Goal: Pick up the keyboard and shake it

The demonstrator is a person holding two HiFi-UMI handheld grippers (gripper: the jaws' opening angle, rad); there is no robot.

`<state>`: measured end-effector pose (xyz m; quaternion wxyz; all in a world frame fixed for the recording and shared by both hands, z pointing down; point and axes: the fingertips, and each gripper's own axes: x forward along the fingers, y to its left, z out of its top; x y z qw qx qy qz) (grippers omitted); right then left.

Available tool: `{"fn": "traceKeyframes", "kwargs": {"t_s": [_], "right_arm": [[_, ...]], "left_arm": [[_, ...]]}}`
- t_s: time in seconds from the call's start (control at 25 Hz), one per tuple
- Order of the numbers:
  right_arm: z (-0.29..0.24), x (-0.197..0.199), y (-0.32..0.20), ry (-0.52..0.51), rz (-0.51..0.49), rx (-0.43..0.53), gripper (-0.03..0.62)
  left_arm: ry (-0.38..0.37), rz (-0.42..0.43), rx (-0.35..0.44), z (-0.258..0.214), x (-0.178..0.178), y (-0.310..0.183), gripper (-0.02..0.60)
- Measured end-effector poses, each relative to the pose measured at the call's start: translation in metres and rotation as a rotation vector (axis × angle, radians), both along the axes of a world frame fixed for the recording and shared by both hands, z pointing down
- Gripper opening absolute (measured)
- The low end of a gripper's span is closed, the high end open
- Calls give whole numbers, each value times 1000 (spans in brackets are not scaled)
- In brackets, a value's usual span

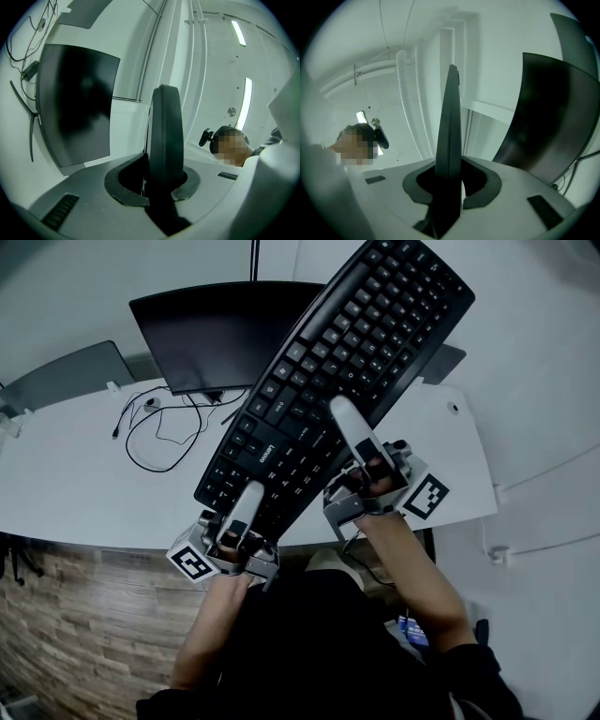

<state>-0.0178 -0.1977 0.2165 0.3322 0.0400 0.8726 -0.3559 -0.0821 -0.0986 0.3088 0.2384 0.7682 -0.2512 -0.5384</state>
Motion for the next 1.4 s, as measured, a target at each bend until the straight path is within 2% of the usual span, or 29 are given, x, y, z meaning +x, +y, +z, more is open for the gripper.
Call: {"fn": "traceKeyframes", "kwargs": {"t_s": [0.2,0.44,0.68,0.8,0.84,1.0,1.04,1.2,1.32,1.4], "right_arm": [[1,5,0,53,15,46,80],[5,19,-2,69,14,60,98],[14,29,-5,97,15,68,116],[11,35,0,135,34,76,124],[3,40,3,166,50,90,124],[-64,81,16,413,128,255,124],[-76,88,22,439,140,283,124],[-92,102,32,459,177,411,124],[-76,94,21,515,192,524,124],[-65,85,17,548,216,579,124]], "left_arm": [[-46,-20,2,2,-3,2,86],[-47,-40,21,1,-2,4,86],[-104,-64,16,-3,-1,2,86],[-123,-86,21,-13,-6,12,86],[-107,-95,34,-18,-5,18,86],[95,-135,145,-42,28,30,86],[114,-143,159,-47,31,35,86],[65,-183,158,-45,25,42,86],[25,-216,140,-23,17,27,86],[-14,-204,115,-12,9,17,86]]}}
